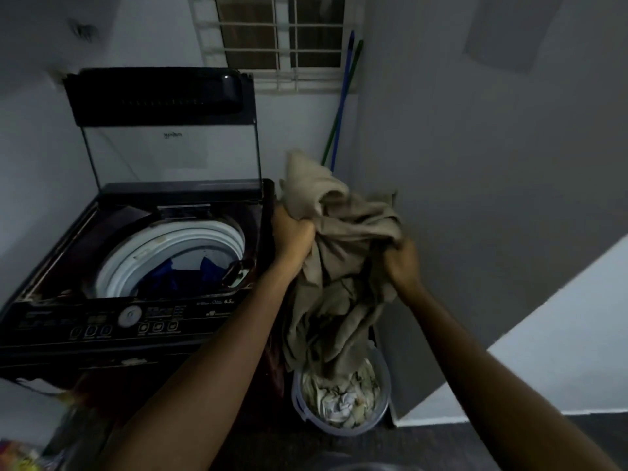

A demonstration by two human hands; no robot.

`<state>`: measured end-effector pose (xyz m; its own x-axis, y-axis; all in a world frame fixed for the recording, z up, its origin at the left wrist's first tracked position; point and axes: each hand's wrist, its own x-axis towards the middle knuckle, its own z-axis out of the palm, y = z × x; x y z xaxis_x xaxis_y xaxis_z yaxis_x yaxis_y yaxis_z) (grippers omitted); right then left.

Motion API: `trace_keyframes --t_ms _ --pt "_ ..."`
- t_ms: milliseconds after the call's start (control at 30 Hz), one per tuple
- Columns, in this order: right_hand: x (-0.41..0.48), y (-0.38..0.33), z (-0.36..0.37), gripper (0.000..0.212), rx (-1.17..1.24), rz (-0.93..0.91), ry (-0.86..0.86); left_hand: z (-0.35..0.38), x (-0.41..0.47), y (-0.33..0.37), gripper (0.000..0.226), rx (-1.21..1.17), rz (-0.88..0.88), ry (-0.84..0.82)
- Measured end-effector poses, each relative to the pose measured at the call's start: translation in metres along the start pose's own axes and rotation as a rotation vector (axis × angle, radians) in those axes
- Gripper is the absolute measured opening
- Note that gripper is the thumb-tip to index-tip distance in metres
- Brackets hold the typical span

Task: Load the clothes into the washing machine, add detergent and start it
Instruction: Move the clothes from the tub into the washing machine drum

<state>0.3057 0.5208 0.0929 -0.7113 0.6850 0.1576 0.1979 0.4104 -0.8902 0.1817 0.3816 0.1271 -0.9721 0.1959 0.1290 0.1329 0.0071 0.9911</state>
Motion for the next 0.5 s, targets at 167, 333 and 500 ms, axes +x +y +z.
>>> trace_keyframes --t_ms 167,333,500 --pt "0.009 -0.006 -0.002 0.024 0.032 0.04 0.196 0.0 0.002 -0.013 0.035 0.075 -0.046 0.014" --pt "-0.001 0.02 0.011 0.041 -0.193 0.069 -0.157 0.003 -0.002 0.002 0.029 0.058 0.031 0.034" --pt "0.007 0.027 0.001 0.025 -0.203 0.055 0.002 -0.003 -0.018 -0.027 0.016 0.195 -0.078 -0.13"
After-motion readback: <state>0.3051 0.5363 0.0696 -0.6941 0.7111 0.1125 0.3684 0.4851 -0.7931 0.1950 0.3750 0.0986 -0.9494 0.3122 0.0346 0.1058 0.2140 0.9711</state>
